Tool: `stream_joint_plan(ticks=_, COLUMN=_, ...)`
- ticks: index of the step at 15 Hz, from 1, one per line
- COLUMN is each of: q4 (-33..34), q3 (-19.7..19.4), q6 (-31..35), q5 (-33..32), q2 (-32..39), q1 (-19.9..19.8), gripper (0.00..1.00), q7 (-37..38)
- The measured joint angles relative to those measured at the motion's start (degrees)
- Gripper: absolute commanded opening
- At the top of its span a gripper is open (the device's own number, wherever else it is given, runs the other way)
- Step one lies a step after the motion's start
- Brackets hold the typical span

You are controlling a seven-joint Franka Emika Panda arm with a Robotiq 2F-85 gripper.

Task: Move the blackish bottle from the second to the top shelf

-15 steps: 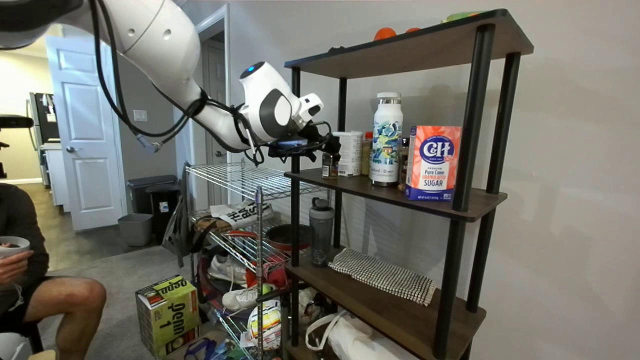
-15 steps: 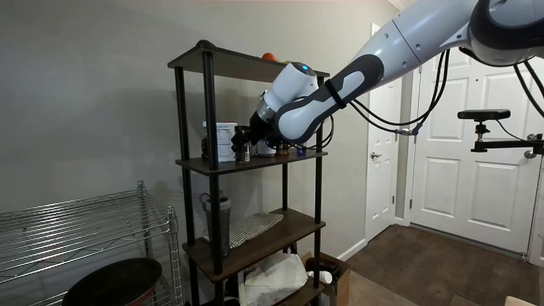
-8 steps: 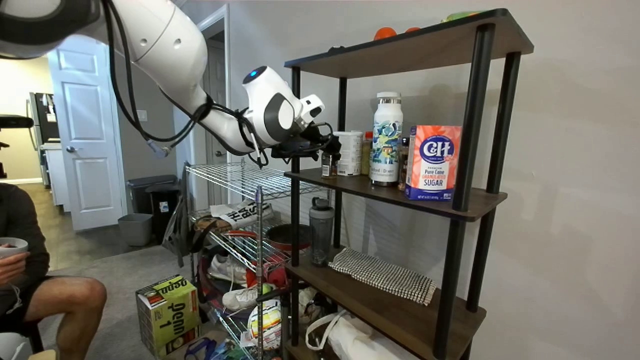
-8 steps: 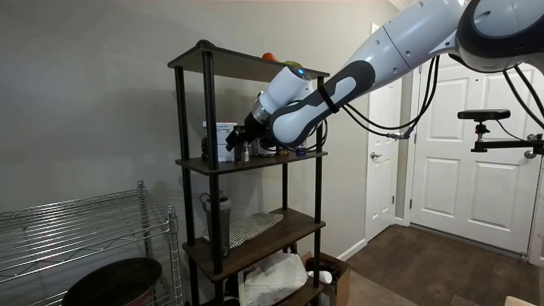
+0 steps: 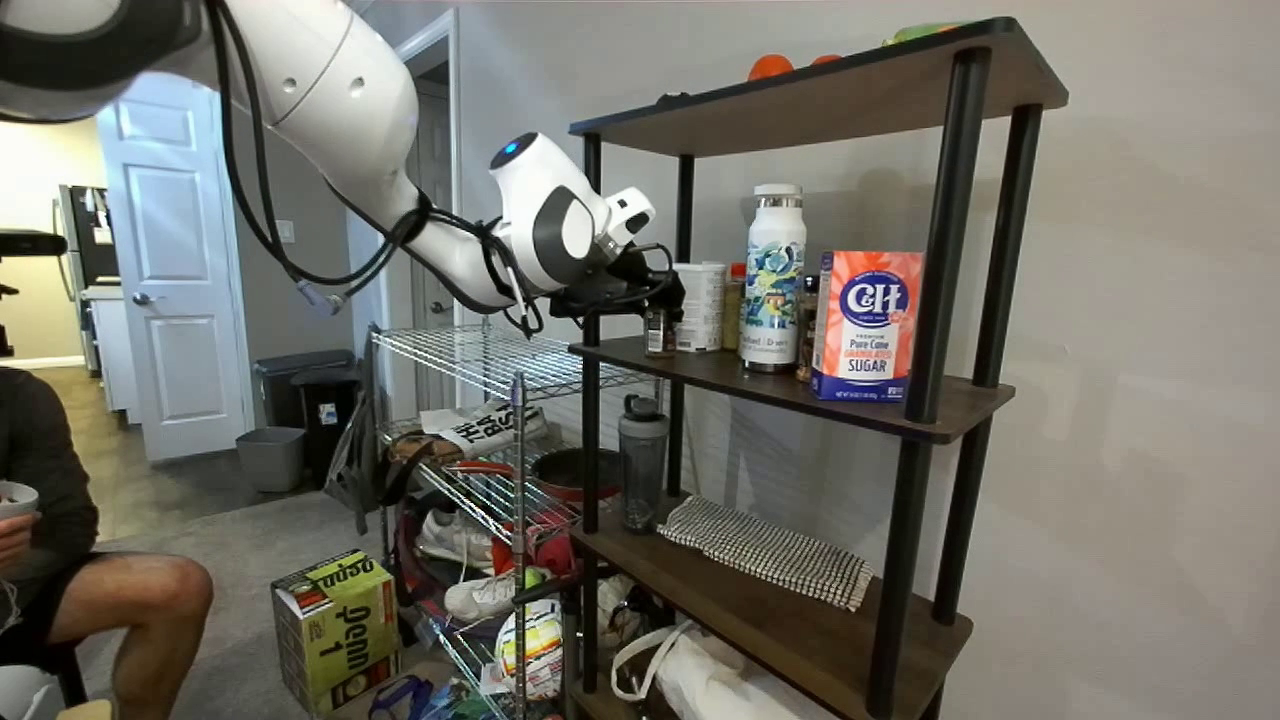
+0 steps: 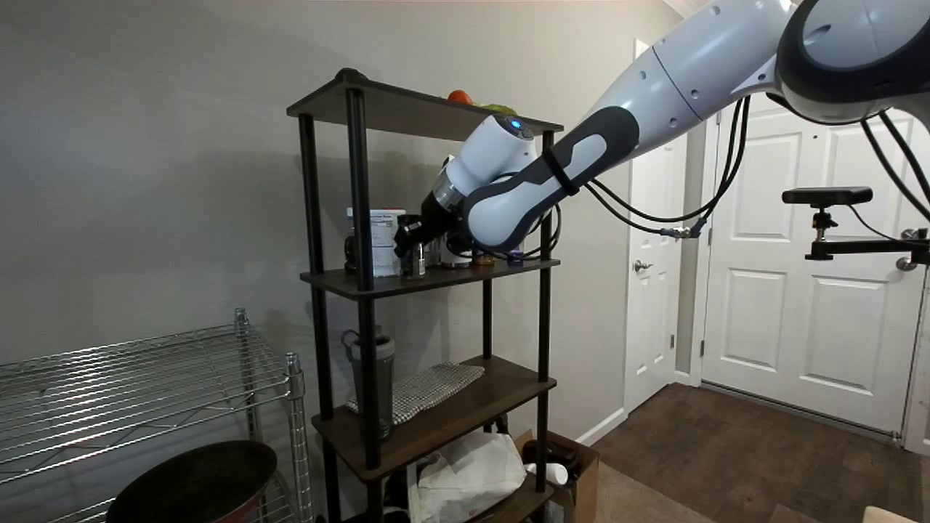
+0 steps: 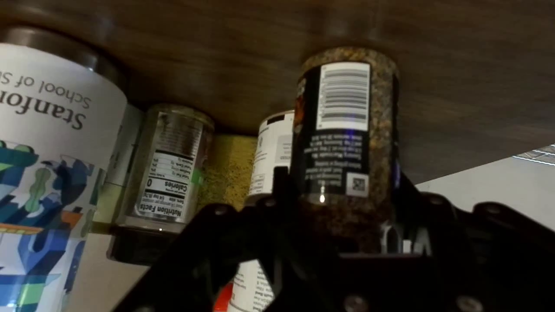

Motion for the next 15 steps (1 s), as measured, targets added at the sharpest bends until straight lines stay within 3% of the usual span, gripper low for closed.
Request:
stream_joint_plan(ticks=9, q4=-4.24, q3=-3.99, q6=0.01, q5=-1.09, q2=-4.34, q1=3.83, gripper=0.29, q7=4.13)
stream_joint_plan(ticks=15, q4=-12.54, q3=-12.08, q6=-0.11, q5=-14.05, q2=-13.95, q1=6.74, gripper=0.29, q7=17.42)
